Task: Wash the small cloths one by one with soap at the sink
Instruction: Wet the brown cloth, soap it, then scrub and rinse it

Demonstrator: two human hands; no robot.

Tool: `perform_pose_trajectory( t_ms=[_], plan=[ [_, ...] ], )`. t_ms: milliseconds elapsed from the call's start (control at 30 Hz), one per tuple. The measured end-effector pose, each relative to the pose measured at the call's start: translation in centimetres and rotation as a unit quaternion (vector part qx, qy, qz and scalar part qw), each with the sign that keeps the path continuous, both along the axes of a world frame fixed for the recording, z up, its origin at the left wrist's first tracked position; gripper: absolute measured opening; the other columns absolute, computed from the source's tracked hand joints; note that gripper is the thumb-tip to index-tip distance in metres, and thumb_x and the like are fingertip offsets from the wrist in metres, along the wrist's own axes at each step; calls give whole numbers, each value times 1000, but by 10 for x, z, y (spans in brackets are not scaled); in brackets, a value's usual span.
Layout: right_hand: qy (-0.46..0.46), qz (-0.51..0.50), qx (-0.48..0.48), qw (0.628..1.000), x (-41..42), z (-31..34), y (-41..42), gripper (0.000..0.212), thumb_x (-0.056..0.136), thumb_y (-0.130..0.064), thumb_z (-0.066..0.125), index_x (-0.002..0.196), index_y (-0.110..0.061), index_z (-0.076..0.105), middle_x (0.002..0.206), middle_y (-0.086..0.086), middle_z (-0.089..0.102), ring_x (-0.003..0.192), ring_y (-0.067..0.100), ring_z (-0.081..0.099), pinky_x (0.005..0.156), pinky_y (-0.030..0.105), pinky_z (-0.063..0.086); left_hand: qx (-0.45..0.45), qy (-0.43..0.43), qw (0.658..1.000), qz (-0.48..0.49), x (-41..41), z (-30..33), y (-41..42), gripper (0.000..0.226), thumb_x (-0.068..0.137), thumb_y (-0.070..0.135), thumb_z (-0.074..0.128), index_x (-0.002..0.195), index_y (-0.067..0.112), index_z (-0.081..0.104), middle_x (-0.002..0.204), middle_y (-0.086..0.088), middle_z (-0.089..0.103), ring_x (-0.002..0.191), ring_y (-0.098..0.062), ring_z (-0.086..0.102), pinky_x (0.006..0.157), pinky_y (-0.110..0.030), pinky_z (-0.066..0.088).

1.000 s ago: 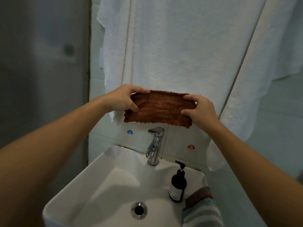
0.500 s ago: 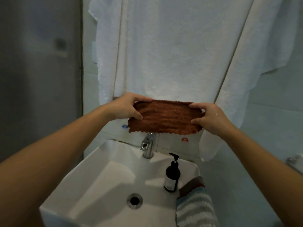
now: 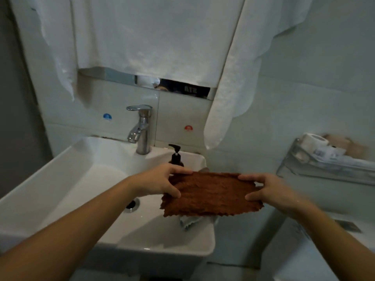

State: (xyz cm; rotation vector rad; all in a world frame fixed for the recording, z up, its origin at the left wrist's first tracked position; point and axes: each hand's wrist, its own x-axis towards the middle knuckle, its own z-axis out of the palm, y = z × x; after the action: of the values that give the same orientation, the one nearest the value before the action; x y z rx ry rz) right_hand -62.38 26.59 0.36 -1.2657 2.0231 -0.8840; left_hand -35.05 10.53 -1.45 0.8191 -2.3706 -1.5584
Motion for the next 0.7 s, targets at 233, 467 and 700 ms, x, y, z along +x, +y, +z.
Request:
perform_pose_trajectory(
  t_ms=[233,467,700],
  plan=[
    [-68,-26,40,996,-1,-60,15,56,76,9,74,113,-31,63,116,4,64,97,19,67,77,25,57,41,-16,999,1,-9,-47,9,70,81,-7,71,139,27,52,124,4,54,106,-12,60,83,-23,57],
    [-151,-56,36,986,17,-107,4,61,77,17,69,128,-16,62,109,6,67,88,16,68,62,20,55,23,-33,999,11,-17,-76,6,71,80,4,76,141,32,51,135,6,50,118,-15,53,99,-30,51],
    [-17,-43,14,999,24,-108,-7,47,83,-7,73,126,-23,63,119,6,55,88,10,56,72,9,42,-61,-29,997,34,-27,-74,6,73,79,21,81,142,30,44,134,11,46,121,-15,49,95,-27,46]
  ],
)
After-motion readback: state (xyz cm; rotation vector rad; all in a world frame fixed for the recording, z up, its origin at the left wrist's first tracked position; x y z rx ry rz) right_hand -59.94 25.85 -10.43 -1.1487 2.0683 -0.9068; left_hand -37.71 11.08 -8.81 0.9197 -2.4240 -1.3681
